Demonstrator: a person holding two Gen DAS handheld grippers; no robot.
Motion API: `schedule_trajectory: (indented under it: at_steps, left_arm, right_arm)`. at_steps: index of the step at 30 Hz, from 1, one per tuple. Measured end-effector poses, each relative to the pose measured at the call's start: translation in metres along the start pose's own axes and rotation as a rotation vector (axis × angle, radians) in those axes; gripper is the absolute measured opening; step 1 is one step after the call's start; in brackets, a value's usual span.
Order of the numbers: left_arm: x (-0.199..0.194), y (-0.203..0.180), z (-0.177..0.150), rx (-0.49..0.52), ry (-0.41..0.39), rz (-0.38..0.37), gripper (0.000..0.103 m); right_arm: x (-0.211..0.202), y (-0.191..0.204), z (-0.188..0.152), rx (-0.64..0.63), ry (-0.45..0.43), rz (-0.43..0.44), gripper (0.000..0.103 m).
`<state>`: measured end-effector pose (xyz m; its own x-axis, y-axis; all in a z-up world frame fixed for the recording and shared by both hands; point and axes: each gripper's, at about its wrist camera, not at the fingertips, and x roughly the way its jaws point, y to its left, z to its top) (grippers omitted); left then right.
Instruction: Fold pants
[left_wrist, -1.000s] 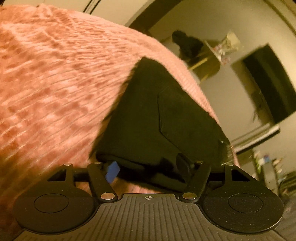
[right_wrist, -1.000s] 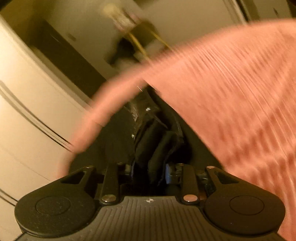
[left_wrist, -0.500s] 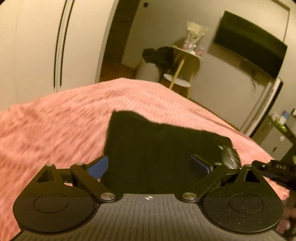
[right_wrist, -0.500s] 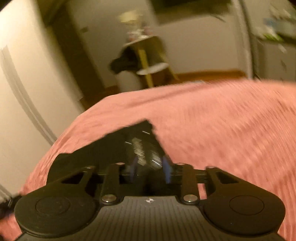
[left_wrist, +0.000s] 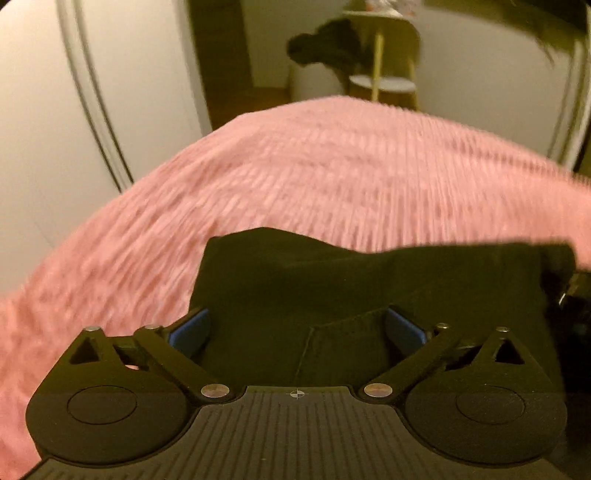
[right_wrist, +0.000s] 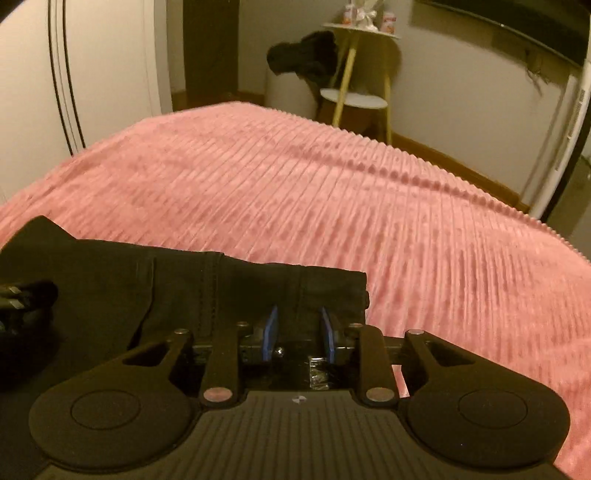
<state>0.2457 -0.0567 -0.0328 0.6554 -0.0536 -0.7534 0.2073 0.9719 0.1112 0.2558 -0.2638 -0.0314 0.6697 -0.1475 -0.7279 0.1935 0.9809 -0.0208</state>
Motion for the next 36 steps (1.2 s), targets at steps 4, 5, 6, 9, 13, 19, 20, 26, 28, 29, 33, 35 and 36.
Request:
schedule_trajectory:
  at_steps: [4, 5, 6, 9, 13, 19, 20, 26, 28, 29, 33, 35, 36]
  left_arm:
    - [-0.024, 0.011, 0.000, -0.061, 0.031, -0.065, 0.102]
    - [-0.032, 0.012, -0.003, -0.064, 0.027, -0.088, 0.102]
    - [-0.044, 0.013, -0.011, -0.067, 0.023, -0.107, 0.102]
    - [-0.077, 0.014, -0.036, -0.069, 0.030, -0.138, 0.102]
    - [-0.108, 0.007, -0.068, -0.107, 0.054, -0.178, 0.103]
    - [-0.117, 0.000, -0.095, -0.111, 0.093, -0.138, 0.103]
    - [-0.119, 0.000, -0.096, -0.112, 0.091, -0.130, 0.103]
    - [-0.125, -0.003, -0.094, -0.098, 0.100, -0.111, 0.103]
    - [-0.125, -0.004, -0.094, -0.094, 0.100, -0.106, 0.103]
    - [-0.125, -0.004, -0.095, -0.097, 0.103, -0.105, 0.103]
    - [-0.125, -0.005, -0.096, -0.101, 0.100, -0.102, 0.103]
    - [-0.124, -0.005, -0.097, -0.098, 0.094, -0.101, 0.103]
    - [-0.124, -0.005, -0.098, -0.101, 0.092, -0.102, 0.103]
  right_arm:
    - [-0.036, -0.008, 0.000, 0.059, -0.046, 0.032, 0.024]
    - [-0.053, -0.010, -0.007, 0.059, -0.076, 0.045, 0.025]
    - [-0.070, -0.012, -0.018, 0.066, -0.099, 0.060, 0.025]
    - [-0.111, -0.017, -0.056, 0.098, -0.108, 0.056, 0.025]
    - [-0.132, -0.019, -0.093, 0.108, -0.102, 0.032, 0.025]
    - [-0.132, -0.015, -0.095, 0.096, -0.066, 0.011, 0.025]
    - [-0.128, -0.016, -0.096, 0.100, -0.045, 0.010, 0.025]
    - [-0.116, -0.012, -0.094, 0.056, 0.005, -0.005, 0.025]
    - [-0.111, -0.011, -0.095, 0.045, 0.010, -0.004, 0.026]
    - [-0.108, -0.011, -0.095, 0.041, 0.011, -0.002, 0.026]
    - [-0.099, -0.012, -0.096, 0.052, 0.015, 0.007, 0.026]
    - [-0.096, -0.009, -0.095, 0.041, 0.016, -0.003, 0.027]
    - [-0.096, -0.007, -0.095, 0.034, 0.016, -0.009, 0.027]
